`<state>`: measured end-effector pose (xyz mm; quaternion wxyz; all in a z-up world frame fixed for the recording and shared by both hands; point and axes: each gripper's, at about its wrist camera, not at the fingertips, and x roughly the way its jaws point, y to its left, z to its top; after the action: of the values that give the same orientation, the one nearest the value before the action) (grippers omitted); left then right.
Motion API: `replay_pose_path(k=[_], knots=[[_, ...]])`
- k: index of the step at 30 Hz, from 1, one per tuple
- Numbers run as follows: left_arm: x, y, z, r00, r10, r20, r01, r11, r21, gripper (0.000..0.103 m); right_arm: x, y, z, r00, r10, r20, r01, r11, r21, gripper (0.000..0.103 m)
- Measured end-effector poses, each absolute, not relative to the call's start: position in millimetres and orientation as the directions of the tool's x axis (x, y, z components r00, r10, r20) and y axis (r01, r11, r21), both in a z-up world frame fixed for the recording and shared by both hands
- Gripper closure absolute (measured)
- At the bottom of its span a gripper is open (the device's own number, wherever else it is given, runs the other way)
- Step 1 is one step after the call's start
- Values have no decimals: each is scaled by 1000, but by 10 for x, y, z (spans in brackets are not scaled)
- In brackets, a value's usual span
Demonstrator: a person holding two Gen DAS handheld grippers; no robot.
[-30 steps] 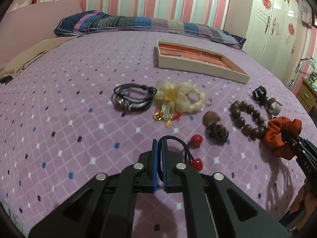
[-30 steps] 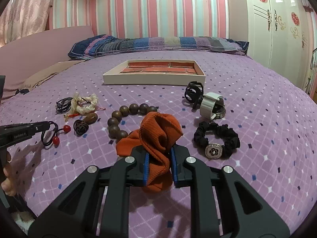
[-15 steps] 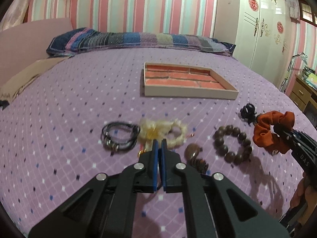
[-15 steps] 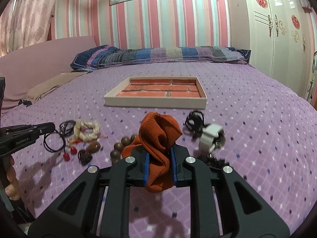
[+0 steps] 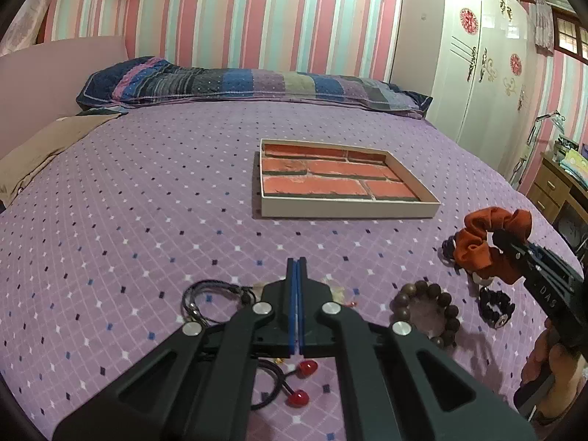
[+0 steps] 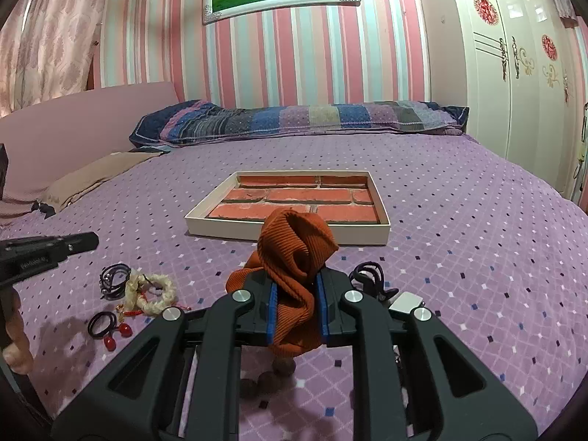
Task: Organize jewelry
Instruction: 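Lift and carry the orange scrunchie and the hair tie over the cream tray with both tools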
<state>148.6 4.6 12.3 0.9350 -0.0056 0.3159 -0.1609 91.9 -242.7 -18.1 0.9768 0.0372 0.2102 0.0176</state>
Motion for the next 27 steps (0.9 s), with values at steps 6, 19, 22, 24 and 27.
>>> replay_pose_path(k=[6, 19, 22, 24, 27], knots=[[1481, 166, 87, 723, -306, -619, 290, 948, -130, 102, 951, -2446, -232, 907, 46, -418, -10, 996, 87, 86], [1067, 70, -514, 654, -270, -706, 296, 951, -90, 37, 824, -2501, -394, 891, 32, -453, 18, 994, 105, 86], [1064, 32, -533, 649, -261, -715, 303, 950, -72, 37, 813, -2524, -419, 888, 26, -459, 26, 994, 106, 86], [1100, 18, -593, 623, -274, -732, 318, 945, -82, 37, 811, -2541, -437, 887, 25, -462, 30, 993, 112, 86], [1137, -16, -696, 604, -265, -752, 331, 941, -67, 37, 807, -2550, -449, 885, 23, -464, 34, 993, 113, 86]])
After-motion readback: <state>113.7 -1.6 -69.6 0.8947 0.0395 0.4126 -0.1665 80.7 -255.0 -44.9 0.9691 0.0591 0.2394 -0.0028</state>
